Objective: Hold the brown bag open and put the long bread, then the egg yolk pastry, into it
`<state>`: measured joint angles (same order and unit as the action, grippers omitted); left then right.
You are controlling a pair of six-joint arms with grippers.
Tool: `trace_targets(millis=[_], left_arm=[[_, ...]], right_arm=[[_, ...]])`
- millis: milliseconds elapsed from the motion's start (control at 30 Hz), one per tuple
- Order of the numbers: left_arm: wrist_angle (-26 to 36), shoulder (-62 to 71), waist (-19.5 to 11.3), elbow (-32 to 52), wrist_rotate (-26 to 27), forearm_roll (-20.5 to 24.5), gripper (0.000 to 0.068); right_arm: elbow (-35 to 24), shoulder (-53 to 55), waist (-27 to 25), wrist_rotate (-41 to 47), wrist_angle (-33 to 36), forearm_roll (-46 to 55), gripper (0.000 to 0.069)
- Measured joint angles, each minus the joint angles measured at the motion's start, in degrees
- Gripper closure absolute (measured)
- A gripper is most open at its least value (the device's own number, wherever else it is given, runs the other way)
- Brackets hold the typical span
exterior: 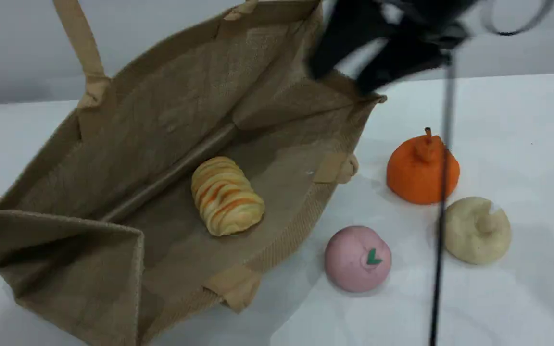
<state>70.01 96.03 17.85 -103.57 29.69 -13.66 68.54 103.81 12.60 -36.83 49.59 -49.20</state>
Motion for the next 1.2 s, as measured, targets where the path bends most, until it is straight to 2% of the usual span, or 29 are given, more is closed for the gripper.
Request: trace_targets(millis=[67, 233, 367, 467, 633, 867, 1200], left_arm=[[0.0, 0.0, 0.0, 0.0, 0.0, 0.1, 0.0593], [0.0, 0.0, 0.0, 0.0, 0.0, 0.1, 0.0593], [0.0, 0.0, 0.0, 0.0, 0.2, 0.1, 0.0593], [0.0, 0.0, 0.0, 0.0, 0.2, 0.1, 0.0593], [0.0, 0.0, 0.0, 0.0, 0.2, 0.1, 0.0593], [0.0, 0.0, 0.0, 0.0, 0.1, 0.1, 0.0593], [-0.1, 0.0, 0.0, 0.0, 0.1, 0.1, 0.0593]], right_arm=[[-1.5, 0.1, -2.5, 5.3, -1.6, 6.7, 0.0209], [-8.6, 0.1, -7.1, 17.5, -10.6, 21.6, 0.0210], [-14.4, 0.2, -8.1, 23.3, -18.5, 27.2, 0.0211], [-16.7, 0.6, -8.0, 23.2, -23.5, 27.0, 0.0211], [-16.8, 4.1, -8.0, 22.7, -29.2, 23.4, 0.0211], [-16.8, 10.9, -8.0, 21.0, -29.1, 21.7, 0.0211], [-16.8, 11.7, -8.0, 6.9, -29.6, 7.5, 0.0211]])
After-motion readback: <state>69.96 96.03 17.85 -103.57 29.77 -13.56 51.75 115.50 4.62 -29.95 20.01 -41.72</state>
